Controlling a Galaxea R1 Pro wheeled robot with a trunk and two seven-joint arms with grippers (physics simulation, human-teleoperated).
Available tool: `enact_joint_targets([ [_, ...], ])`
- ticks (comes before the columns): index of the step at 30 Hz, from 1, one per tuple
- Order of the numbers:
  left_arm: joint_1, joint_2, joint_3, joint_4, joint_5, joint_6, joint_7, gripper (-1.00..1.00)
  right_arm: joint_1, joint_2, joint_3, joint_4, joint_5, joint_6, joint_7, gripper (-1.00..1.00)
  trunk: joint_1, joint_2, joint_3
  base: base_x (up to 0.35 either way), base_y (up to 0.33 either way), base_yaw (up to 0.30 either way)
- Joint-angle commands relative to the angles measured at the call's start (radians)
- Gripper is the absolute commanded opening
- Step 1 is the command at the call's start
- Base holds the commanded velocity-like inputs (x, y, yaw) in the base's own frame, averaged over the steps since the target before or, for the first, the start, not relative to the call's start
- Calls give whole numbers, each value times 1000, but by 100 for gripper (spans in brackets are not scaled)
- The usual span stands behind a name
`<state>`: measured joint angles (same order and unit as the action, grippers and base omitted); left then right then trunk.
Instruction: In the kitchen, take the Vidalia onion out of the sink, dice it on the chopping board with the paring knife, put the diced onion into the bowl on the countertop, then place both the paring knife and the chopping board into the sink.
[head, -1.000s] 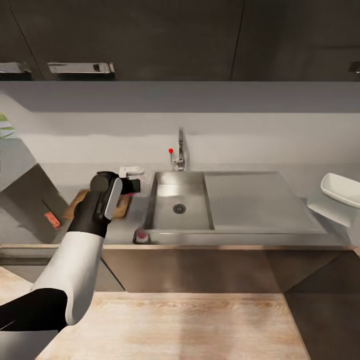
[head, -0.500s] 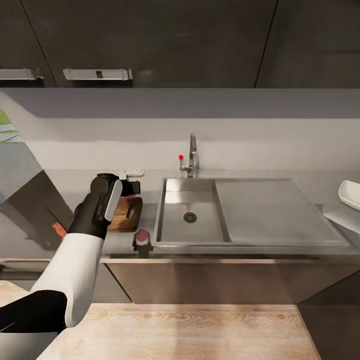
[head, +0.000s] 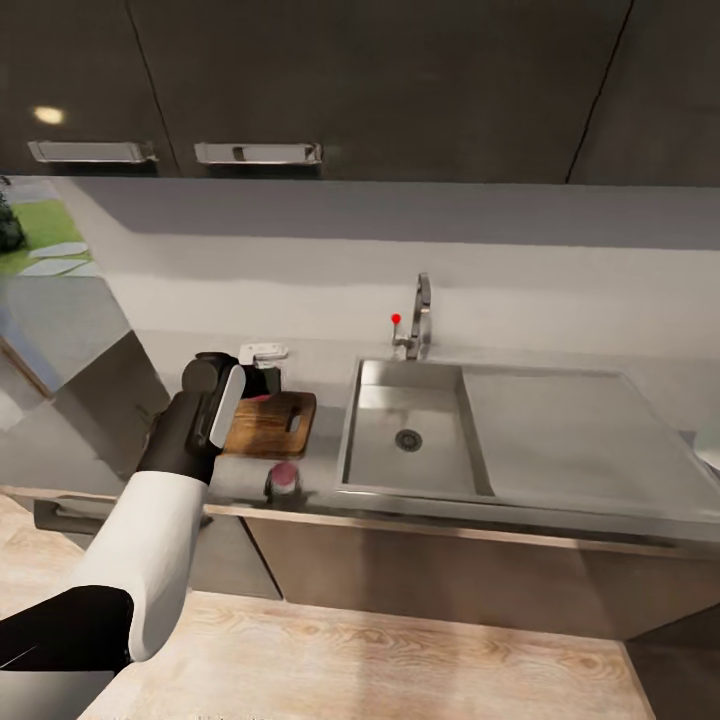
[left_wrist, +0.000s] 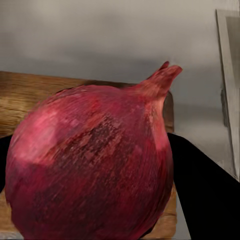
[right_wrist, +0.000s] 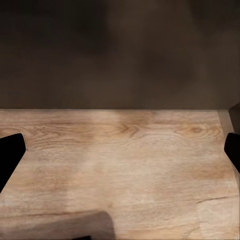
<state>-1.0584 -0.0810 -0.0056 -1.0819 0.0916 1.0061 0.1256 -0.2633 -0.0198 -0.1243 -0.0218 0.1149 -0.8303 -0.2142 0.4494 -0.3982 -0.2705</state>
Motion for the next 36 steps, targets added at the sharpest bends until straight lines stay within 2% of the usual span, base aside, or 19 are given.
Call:
enact_joint_targets([
  [1, -1, 0, -1, 0, 9, 3, 9, -100, -1, 0, -8, 0, 11, -3, -4, 100, 1, -2, -1, 0, 0, 220],
  [14, 0, 0, -1, 26, 8, 2, 8, -100, -1, 0, -8, 0, 11, -4, -4, 100, 1, -2, 0, 48, 32, 47],
  [23, 7, 0, -1, 82, 8, -1, 9, -100, -1, -4, -8, 0, 12, -4, -4, 100, 1, -2, 0, 68, 40, 0],
  [36, 27, 0, -1, 78, 4, -1, 9, -100, -1, -8, -8, 0, 12, -3, -4, 100, 1, -2, 0, 1, 0, 0],
])
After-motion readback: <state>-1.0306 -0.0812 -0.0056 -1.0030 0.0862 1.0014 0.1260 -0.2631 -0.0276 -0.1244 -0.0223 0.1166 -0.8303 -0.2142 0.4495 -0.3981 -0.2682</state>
